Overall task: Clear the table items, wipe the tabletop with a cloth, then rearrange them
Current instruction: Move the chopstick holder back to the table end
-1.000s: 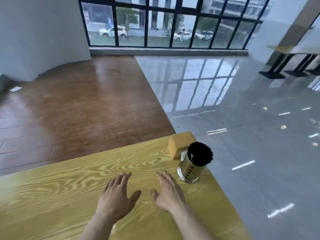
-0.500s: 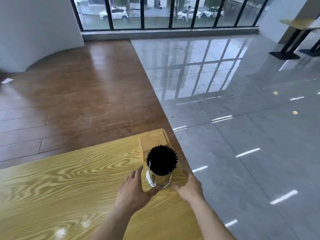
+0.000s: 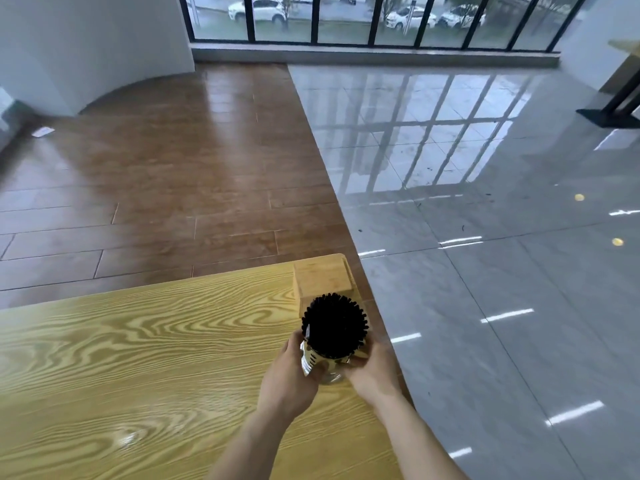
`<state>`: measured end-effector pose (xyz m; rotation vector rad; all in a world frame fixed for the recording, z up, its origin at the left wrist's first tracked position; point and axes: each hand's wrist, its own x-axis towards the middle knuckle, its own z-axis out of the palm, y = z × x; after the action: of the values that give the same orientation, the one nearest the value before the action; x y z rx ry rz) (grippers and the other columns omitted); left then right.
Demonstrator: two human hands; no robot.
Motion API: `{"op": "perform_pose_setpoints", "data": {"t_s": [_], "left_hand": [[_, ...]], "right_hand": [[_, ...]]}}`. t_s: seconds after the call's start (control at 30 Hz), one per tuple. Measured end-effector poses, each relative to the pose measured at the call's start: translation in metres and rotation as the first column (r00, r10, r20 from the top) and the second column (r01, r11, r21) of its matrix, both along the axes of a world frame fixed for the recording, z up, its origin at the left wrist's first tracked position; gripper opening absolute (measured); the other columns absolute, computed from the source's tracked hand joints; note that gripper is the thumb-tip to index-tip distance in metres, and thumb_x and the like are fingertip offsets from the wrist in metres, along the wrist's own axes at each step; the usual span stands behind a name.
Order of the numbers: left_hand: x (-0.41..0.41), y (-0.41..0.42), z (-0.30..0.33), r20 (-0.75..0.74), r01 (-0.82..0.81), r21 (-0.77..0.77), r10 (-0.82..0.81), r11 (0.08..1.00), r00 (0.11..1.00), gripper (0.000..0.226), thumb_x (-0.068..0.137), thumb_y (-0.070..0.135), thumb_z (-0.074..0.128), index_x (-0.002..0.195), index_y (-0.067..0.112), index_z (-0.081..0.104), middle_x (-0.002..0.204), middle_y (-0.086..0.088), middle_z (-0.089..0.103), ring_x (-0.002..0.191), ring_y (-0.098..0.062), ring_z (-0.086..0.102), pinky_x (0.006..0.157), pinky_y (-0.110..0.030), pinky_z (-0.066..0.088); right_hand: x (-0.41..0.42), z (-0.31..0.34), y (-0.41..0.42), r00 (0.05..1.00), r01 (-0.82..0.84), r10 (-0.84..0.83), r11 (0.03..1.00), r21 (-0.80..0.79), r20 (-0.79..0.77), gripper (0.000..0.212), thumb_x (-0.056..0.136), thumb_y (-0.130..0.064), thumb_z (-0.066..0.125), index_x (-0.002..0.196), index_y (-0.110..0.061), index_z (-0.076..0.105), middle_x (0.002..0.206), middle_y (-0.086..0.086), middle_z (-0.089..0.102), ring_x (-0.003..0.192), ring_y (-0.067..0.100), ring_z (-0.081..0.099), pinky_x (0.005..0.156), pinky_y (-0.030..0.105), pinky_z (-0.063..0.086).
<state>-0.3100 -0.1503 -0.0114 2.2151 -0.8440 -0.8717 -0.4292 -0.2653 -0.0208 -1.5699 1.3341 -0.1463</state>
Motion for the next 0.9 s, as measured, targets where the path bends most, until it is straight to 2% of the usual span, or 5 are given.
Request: {"op": "perform_pose_setpoints", "data": {"t_s": [0.1, 0.37, 0.47, 0.7, 0.9], "left_hand": [[0.010, 0.017, -0.001, 0.026, -0.028, -0.009, 0.028, 1.000, 0.999, 0.059, 0.087, 0.052, 0.058, 0.140, 0.038, 0.036, 0.136, 0.014, 0.061, 0.117, -0.018, 0.067, 0.085, -0.045, 0.058], [0.076, 0.082, 0.006, 0.030, -0.142, -0.080, 0.145, 0.987, 0.989, 0.058, 0.087, 0.054, 0.060, 0.140, 0.040, 0.040, 0.140, 0.018, 0.059, 0.120, -0.011, 0.066, 0.087, -0.040, 0.057], [0.110, 0.104, 0.009, 0.020, -0.191, -0.099, 0.193, 0.977, 0.981, 0.060, 0.084, 0.057, 0.058, 0.139, 0.041, 0.041, 0.139, 0.019, 0.060, 0.121, -0.011, 0.065, 0.089, -0.040, 0.057], [0.175, 0.121, 0.008, 0.045, -0.234, -0.145, 0.243, 0.961, 0.969, 0.052, 0.091, 0.043, 0.064, 0.139, 0.036, 0.043, 0.140, 0.017, 0.059, 0.125, -0.004, 0.062, 0.091, -0.036, 0.055], [0.211, 0.110, -0.001, 0.073, -0.233, -0.189, 0.250, 0.954, 0.965, 0.050, 0.093, 0.043, 0.063, 0.137, 0.033, 0.043, 0.141, 0.016, 0.058, 0.125, -0.005, 0.063, 0.090, -0.038, 0.057]], "right_hand": [[0.014, 0.011, 0.014, 0.999, -0.037, 0.037, 0.999, -0.008, -0.022, 0.058, 0.068, -0.007, 0.090, 0.110, -0.033, 0.061, 0.102, -0.014, 0.073, 0.095, 0.006, 0.070, 0.089, 0.030, 0.057], [0.094, 0.018, 0.069, 0.992, -0.126, 0.126, 0.991, -0.050, -0.007, 0.063, 0.062, -0.014, 0.086, 0.119, -0.029, 0.064, 0.103, -0.010, 0.076, 0.095, 0.009, 0.074, 0.091, 0.039, 0.061], [0.132, 0.022, 0.088, 0.984, -0.178, 0.179, 0.982, -0.066, -0.001, 0.062, 0.068, -0.015, 0.086, 0.124, -0.028, 0.062, 0.105, -0.012, 0.074, 0.096, 0.009, 0.074, 0.090, 0.032, 0.059], [0.204, 0.030, 0.101, 0.976, -0.215, 0.216, 0.975, -0.061, 0.020, 0.053, 0.075, -0.012, 0.082, 0.122, -0.025, 0.061, 0.100, -0.016, 0.070, 0.082, -0.009, 0.065, 0.063, 0.007, 0.045], [0.241, 0.035, 0.094, 0.976, -0.216, 0.217, 0.974, -0.074, 0.011, 0.059, 0.074, -0.015, 0.082, 0.126, -0.029, 0.057, 0.111, -0.012, 0.068, 0.098, 0.012, 0.072, 0.082, 0.027, 0.054]]}}
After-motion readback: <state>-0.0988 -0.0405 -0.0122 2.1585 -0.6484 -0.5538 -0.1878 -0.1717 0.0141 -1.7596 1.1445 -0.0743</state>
